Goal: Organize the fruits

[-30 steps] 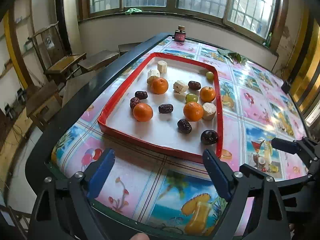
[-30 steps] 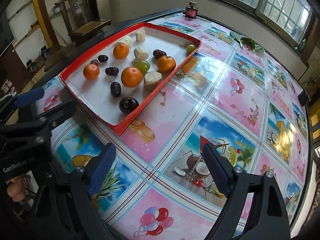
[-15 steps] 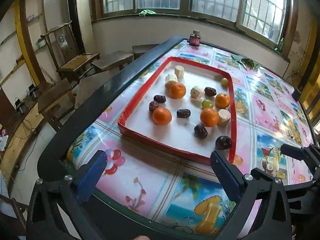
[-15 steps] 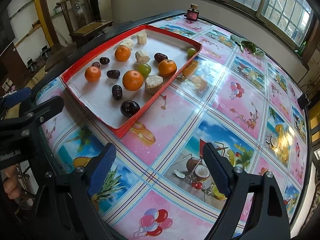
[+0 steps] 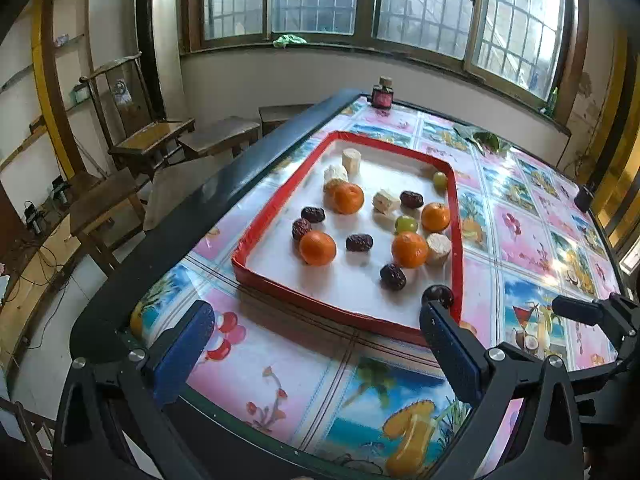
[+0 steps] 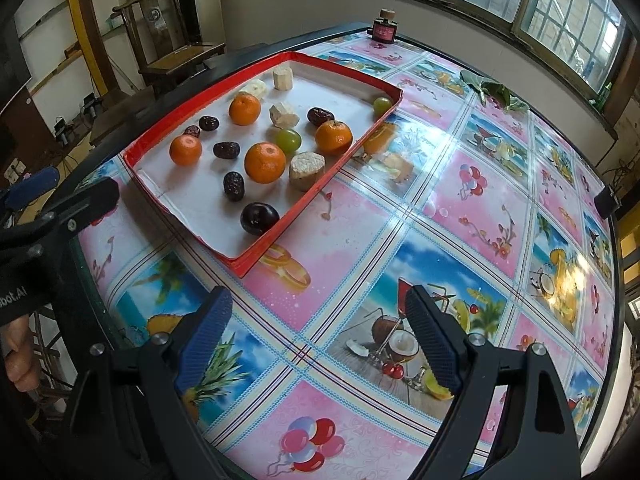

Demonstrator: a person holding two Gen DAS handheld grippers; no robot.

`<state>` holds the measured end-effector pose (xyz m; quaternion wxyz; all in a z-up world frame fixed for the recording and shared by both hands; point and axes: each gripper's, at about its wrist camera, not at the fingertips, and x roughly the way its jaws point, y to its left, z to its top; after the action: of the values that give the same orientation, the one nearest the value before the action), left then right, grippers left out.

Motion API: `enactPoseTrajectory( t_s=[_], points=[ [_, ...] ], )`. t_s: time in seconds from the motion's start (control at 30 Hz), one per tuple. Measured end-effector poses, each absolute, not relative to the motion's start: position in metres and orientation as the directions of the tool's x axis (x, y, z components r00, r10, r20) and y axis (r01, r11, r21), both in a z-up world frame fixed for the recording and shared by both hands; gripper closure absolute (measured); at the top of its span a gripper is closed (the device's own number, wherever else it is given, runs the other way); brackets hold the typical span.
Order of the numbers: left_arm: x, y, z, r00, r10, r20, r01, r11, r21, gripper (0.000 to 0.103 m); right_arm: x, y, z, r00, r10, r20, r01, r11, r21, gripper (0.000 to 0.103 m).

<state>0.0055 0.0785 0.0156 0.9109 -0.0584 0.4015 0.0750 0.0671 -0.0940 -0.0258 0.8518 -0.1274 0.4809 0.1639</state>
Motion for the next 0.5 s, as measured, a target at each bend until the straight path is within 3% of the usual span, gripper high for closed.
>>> enactPoseTrajectory(
  t_s=[0.5],
  points=[
    [0.014,0.068,0.008,0.612,0.051,-0.789,-0.140,0.989,-0.045,0.001,0.071,-0.100,-0.029,0.480,0.140,-0.866,-0.383,0.922,-0.064,0.015]
  ],
)
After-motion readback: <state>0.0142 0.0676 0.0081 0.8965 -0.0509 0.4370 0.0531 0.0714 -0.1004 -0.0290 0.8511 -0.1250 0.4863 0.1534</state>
